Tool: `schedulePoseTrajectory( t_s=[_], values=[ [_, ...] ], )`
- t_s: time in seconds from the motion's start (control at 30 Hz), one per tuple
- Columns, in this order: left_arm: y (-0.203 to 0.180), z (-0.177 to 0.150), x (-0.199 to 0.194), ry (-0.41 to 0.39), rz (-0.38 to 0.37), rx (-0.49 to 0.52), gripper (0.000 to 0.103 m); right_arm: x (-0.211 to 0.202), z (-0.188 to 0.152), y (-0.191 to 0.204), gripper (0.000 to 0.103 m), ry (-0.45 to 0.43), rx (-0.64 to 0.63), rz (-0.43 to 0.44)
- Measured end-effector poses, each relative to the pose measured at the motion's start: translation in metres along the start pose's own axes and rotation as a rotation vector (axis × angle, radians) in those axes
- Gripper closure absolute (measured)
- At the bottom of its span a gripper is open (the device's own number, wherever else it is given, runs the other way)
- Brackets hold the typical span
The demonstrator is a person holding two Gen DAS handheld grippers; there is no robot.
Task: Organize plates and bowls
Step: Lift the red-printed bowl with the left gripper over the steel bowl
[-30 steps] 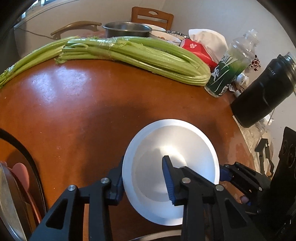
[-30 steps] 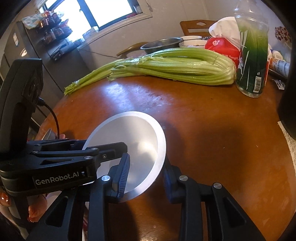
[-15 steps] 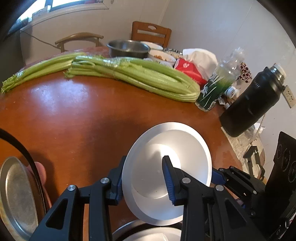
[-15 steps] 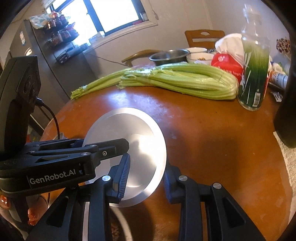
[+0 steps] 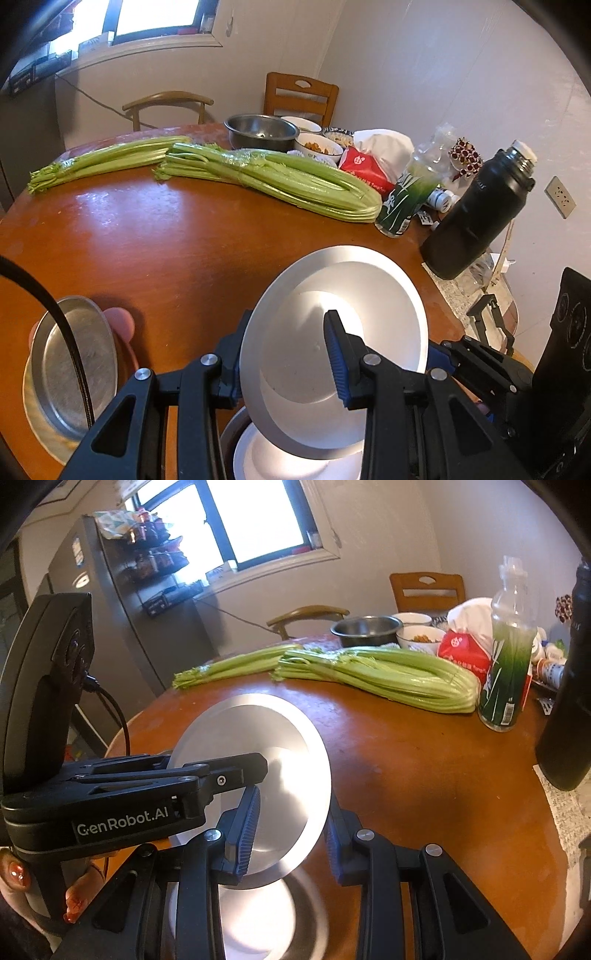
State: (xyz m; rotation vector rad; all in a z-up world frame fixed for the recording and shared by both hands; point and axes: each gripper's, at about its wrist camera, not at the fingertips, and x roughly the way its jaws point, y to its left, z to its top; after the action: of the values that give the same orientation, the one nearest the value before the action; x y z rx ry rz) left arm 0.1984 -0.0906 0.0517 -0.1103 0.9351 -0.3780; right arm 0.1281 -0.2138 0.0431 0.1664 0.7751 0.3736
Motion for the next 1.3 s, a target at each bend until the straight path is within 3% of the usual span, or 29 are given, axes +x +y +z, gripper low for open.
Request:
schedulePoseTrajectory(
  t_s=[0.7,1.3],
  values=[
    [-0.008,-0.056,-0.049,-0.038,0.011,0.004,0.066,-0.044,-0.044,0.037,0.068,-0.024,-0.040,0.008],
    [-0.012,-0.079,-0.048,-0.002,0.005,0.000,0.065,-0.055,-0.064,0.040,0.067,0.003,-0.042,0.016]
  ],
)
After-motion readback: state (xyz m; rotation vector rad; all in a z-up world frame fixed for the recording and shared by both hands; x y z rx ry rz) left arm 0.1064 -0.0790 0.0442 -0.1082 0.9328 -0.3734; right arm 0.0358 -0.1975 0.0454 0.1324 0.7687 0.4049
